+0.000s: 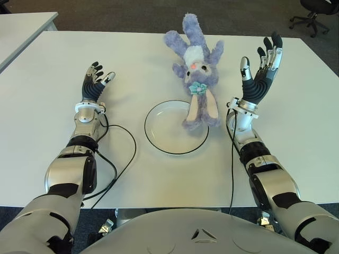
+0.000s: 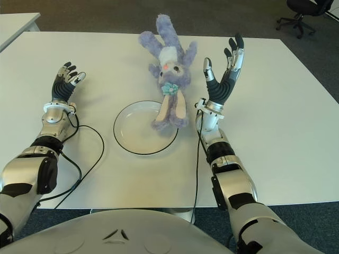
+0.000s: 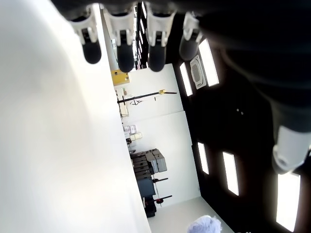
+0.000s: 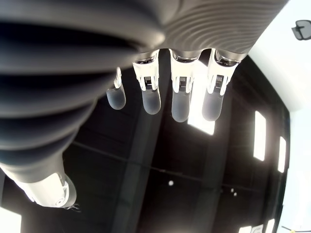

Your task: Put the doll into the plate.

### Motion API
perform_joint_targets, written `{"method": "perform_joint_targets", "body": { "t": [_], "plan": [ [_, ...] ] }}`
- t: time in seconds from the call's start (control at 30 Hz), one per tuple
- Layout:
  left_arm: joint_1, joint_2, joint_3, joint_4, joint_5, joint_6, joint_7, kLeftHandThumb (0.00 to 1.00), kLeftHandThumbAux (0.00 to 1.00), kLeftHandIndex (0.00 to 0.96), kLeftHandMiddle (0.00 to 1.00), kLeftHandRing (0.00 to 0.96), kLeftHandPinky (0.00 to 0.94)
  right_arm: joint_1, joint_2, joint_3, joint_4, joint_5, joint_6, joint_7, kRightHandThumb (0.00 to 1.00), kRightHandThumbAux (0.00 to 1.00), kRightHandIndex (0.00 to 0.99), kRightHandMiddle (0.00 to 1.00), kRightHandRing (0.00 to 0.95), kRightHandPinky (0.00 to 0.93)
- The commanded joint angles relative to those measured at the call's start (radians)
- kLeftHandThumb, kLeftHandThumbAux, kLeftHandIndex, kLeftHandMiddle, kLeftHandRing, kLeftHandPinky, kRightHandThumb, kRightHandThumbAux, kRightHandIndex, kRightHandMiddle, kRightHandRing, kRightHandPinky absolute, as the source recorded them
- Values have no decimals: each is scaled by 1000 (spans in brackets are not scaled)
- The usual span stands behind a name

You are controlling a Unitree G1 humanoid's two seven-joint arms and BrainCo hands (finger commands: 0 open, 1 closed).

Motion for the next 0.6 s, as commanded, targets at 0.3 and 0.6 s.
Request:
{"method": "perform_joint_targets", "body": {
  "t": [0.3,0.6],
  "plan": [
    [95,-13,7,29,-10,44,-33,0,534,0,127,120,89,657,17,174,390,-250,116,-99,387,594,76,105,111,150],
    [90,-13,9,29,-14,51,-35,0,539,0,120,114,91,651,15,174,398,-266,115,-106,425,598,76,111,121,183]
  ]
}}
